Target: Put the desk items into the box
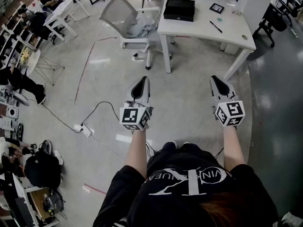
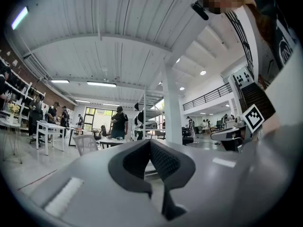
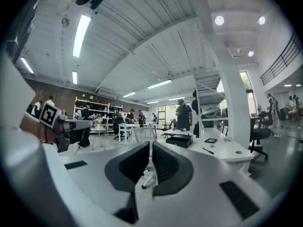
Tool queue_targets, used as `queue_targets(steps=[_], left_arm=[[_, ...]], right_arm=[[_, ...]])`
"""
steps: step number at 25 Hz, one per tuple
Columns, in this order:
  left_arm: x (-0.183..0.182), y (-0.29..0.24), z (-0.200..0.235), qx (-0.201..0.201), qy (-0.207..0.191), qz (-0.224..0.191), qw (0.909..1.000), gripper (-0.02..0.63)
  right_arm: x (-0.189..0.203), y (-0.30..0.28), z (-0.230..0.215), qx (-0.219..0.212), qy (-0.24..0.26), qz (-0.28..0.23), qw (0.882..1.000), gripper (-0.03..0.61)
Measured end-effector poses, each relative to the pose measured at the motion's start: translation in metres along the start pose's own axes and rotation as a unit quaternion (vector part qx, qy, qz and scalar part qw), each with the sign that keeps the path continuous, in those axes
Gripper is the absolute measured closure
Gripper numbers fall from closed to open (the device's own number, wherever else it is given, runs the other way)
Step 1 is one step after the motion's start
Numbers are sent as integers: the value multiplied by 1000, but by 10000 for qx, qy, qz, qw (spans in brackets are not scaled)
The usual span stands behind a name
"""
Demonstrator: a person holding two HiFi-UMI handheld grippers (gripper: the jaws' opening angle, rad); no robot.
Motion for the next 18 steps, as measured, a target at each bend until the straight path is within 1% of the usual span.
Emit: queue_targets(steps=[4, 6, 18], left_arm=[[-5, 1, 3, -70, -201, -7, 9998, 604], [-5, -1, 4, -61, -232, 1, 9997, 604], [4, -12, 23, 144, -54, 25, 9999, 603]], right_arm=[[2, -1, 5, -5, 0, 3, 10000, 549], [4, -2, 5, 4, -4, 14, 10000, 550], [7, -14, 10, 242, -47, 21, 9997, 552]])
Point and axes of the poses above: the fingertips, and each gripper's own axes: y backward along the fingers, z to its left, x out of its underside, the point moved 3 cm from there along y, backward along the fingers, and after that the axes turned 9 degrees about x, right-handed, at the moved point
